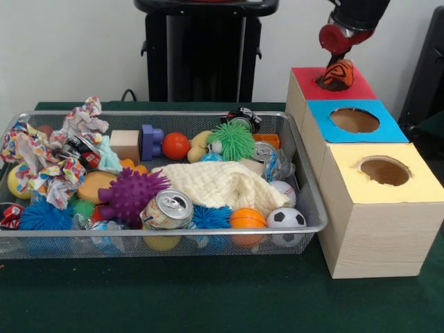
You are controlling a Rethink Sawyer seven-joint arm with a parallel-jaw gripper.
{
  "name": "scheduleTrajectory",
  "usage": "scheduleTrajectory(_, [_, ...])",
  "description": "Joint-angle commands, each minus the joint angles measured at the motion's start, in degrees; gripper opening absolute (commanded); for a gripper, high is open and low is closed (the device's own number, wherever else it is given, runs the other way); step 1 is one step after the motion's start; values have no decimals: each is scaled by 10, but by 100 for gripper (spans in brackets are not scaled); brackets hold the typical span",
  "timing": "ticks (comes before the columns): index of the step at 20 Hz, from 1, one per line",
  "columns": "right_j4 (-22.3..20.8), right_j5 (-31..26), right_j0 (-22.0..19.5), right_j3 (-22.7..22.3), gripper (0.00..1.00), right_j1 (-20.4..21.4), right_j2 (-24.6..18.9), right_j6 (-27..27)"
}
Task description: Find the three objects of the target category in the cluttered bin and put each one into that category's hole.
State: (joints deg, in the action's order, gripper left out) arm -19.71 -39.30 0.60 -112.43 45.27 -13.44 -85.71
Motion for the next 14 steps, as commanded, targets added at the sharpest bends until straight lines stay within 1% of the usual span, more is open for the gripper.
scheduleTrajectory(1, [-62,202,-17,125,0,-127,-9,-54])
scheduleTrajectory(5, [-69,207,-16,136,0,-136,-9,-53])
scheduleTrajectory(10, [-64,197,-19,142,0,-136,-11,-55])
scheduleTrajectory(14, [-63,201,-28,135,0,-124,-9,-59])
